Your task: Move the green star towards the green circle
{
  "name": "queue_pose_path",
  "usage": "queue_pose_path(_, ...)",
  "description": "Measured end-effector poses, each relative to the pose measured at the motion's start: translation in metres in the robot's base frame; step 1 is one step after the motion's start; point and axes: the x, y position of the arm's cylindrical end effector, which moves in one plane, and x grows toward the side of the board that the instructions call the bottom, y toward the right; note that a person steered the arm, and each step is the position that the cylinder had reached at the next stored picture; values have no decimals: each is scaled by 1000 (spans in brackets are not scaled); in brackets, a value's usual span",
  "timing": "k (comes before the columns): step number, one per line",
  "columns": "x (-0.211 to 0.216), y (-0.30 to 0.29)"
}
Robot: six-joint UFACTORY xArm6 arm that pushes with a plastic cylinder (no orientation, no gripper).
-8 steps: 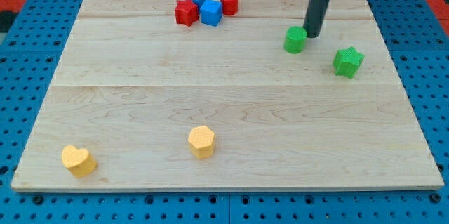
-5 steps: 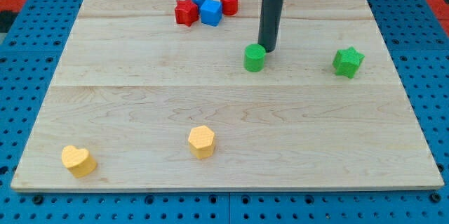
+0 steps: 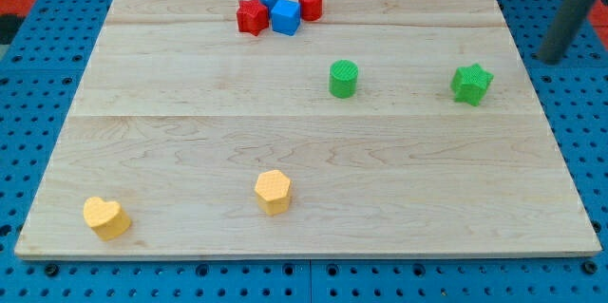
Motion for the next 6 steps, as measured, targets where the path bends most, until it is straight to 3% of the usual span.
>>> queue_pose_path(1,47,3)
queue_pose_path(2,56,-38)
queue_pose_path(4,55,-113)
queue_pose_path(6,6,-107)
